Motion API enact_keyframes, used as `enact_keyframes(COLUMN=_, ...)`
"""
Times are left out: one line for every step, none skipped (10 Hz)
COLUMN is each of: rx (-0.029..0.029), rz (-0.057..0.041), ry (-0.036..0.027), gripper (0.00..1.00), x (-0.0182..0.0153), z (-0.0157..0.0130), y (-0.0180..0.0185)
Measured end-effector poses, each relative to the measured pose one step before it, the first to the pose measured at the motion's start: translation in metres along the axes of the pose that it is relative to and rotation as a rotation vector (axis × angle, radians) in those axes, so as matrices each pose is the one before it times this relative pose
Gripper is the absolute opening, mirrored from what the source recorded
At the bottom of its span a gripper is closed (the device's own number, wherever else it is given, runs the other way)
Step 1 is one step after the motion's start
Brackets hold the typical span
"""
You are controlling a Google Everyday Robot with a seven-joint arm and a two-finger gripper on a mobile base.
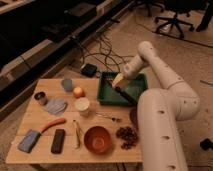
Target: Wipe tray with brush
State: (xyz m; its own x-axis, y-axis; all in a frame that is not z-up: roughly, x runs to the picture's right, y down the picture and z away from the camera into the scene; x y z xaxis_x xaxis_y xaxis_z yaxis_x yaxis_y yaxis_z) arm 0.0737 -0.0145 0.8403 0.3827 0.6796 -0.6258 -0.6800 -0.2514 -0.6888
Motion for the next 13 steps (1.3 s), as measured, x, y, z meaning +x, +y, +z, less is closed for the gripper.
enact_keyframes(rx=0.0114, rz=0.02354, ry=0.02488, gripper=0.0, x=0.00336, z=0.00291, y=-0.00361)
enact_keyframes(rx=0.01389, rz=0.02325, ry=0.01736, gripper=0.0, x=0.00441, z=0.00029, y=-0.00665)
enact_keyframes(rx=0.01174, rz=0.01256, ry=0.00996, gripper=0.0, x=0.0029, z=0.00002, y=-0.00436)
enact_keyframes(rx=0.02665, rz=0.02389, ry=0.01538, gripper=0.0, x=0.0075, z=-0.0008, y=-0.00962)
enact_keyframes(rx=0.01125, rz=0.01593, ry=0.00896, gripper=0.0, x=0.00665, z=-0.00086, y=-0.00713)
enact_keyframes(rx=0.00727, rz=0.01601, ry=0.00545, gripper=0.0, x=0.00685, z=-0.00125, y=-0.00738)
enact_keyframes(rx=0.00891, rz=0.01537, ry=0.00747, gripper=0.0, x=0.00682, z=0.00027, y=-0.00716)
enact_keyframes(rx=0.01143, rz=0.02334, ry=0.01135, gripper=0.0, x=0.00978, z=0.00267, y=-0.01123)
enact_keyframes(rx=0.00449, rz=0.01781, ry=0.01185, gripper=0.0, x=0.00475, z=0.00641, y=-0.00911)
enact_keyframes(rx=0.00176, rz=0.01616, ry=0.00735, gripper=0.0, x=0.00186, z=0.00544, y=-0.00643)
enact_keyframes(rx=0.00286, rz=0.01828, ry=0.00872, gripper=0.0, x=0.00178, z=0.00651, y=-0.00838)
enact_keyframes(rx=0.00456, rz=0.01828, ry=-0.00414, gripper=0.0, x=0.00325, z=-0.00004, y=-0.00926)
enact_keyframes(rx=0.00424, rz=0.01365, ry=-0.00508, gripper=0.0, x=0.00278, z=-0.00152, y=-0.0073)
